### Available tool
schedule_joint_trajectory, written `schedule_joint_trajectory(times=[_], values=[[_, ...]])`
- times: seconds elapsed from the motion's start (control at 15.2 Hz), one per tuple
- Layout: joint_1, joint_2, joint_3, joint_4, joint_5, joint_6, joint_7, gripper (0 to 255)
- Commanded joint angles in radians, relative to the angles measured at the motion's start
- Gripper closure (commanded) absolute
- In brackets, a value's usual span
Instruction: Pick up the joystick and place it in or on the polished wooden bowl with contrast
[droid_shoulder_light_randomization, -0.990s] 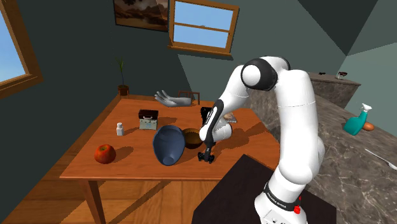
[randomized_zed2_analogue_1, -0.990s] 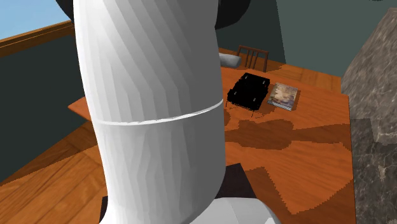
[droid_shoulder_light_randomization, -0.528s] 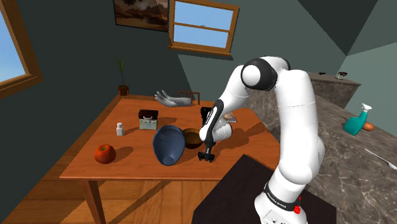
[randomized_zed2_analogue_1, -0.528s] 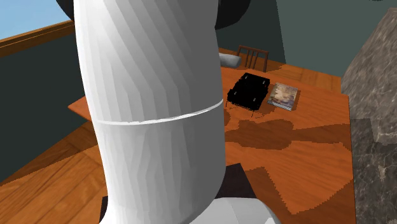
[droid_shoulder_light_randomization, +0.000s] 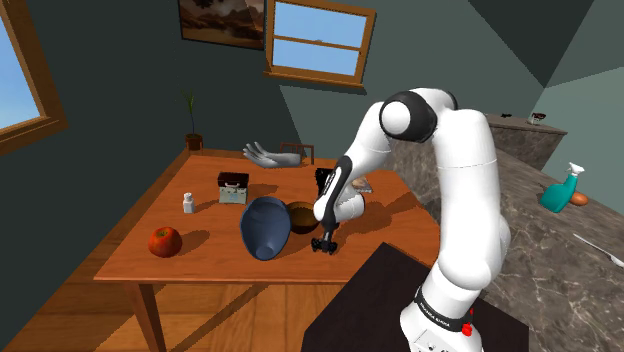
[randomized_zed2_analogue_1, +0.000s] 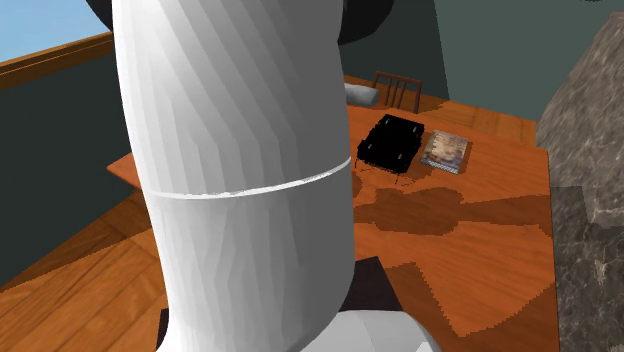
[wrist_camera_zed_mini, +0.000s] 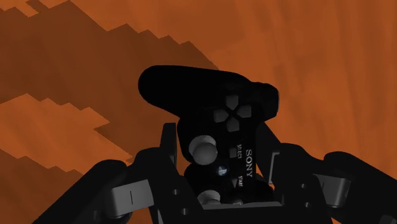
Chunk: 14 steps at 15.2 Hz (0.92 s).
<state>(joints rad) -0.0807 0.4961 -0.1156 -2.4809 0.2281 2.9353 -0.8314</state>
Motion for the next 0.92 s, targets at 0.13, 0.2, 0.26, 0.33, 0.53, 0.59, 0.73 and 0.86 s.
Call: schedule_joint_trajectory(times=[0.13, 0.2, 0.26, 0.33, 0.53, 0.59, 0.73, 0.86], values=[[0.022, -0.058, -0.026, -0.02, -0.016, -0.039, 0.013, 255], [0.028, -0.074, -0.033, -0.025, -0.022, -0.05, 0.017, 255], [0.034, -0.09, -0.041, -0.03, -0.028, -0.062, 0.022, 255], [0.041, -0.106, -0.049, -0.034, -0.034, -0.074, 0.027, 255], [0.059, -0.155, -0.072, -0.046, -0.056, -0.11, 0.043, 255], [0.065, -0.171, -0.08, -0.05, -0.064, -0.122, 0.049, 255], [0.075, -0.203, -0.094, -0.057, -0.081, -0.147, 0.061, 255], [0.085, -0.235, -0.107, -0.062, -0.099, -0.173, 0.075, 255]])
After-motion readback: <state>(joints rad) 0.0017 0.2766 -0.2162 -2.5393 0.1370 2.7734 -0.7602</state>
